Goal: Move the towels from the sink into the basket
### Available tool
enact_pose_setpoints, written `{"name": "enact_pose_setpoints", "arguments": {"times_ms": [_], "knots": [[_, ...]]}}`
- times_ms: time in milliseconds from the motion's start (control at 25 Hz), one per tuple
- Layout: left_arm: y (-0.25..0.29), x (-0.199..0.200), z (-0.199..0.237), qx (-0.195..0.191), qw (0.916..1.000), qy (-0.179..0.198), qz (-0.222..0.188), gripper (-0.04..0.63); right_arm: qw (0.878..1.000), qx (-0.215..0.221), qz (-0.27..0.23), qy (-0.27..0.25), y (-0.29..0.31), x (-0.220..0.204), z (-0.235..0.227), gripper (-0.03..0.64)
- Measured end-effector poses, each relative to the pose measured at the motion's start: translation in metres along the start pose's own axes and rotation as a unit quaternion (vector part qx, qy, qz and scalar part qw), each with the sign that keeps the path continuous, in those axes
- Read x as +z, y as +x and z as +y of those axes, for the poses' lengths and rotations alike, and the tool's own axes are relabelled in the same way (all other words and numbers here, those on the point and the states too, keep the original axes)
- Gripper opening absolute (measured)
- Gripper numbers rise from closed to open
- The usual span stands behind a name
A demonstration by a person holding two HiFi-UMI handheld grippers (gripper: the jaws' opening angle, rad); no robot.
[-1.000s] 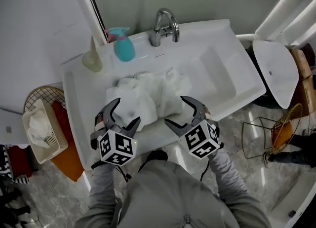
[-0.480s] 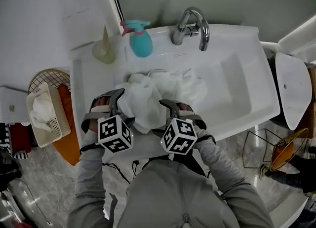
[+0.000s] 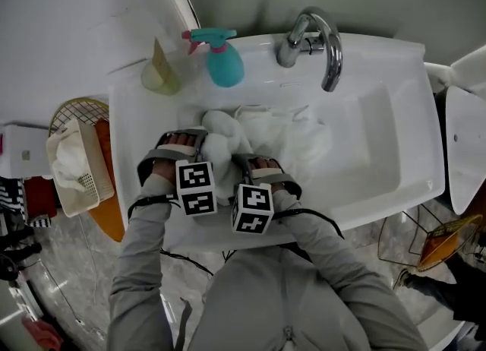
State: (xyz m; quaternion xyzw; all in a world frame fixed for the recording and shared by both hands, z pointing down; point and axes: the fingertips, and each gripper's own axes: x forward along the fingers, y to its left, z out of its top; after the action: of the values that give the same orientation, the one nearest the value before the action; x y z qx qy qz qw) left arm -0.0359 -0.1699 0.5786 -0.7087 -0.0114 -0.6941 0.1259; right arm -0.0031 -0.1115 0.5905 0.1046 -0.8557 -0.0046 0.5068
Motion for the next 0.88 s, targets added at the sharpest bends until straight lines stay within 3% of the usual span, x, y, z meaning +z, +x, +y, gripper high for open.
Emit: {"name": "enact_pose_setpoints", "arguments": {"times_ms": [360,560,720,880], "knots": [[0.032,0.005,-0.004,-0.04,0.9979,0.05,0.013,0.554,0.999,-0.009,0.016,-0.03,0.028,-0.005,-0.001,0.454],[0.038,0.006,-0.006,-0.056,0.9961,0.066,0.014,0.534,0.999,-0.021,0.02,-0.038,0.031,-0.007,-0.004,0.382],[0.035,0.007,-0.006,-0.046,0.9965,0.067,0.019,0.434,0.999,-0.027,0.018,-0.038,0.029,-0.007,-0.006,0.311],[0.027,0.009,-0.01,-0.023,0.9977,0.062,0.015,0.263,0.999,-0.028,0.015,-0.032,0.023,-0.007,-0.009,0.25]]}}
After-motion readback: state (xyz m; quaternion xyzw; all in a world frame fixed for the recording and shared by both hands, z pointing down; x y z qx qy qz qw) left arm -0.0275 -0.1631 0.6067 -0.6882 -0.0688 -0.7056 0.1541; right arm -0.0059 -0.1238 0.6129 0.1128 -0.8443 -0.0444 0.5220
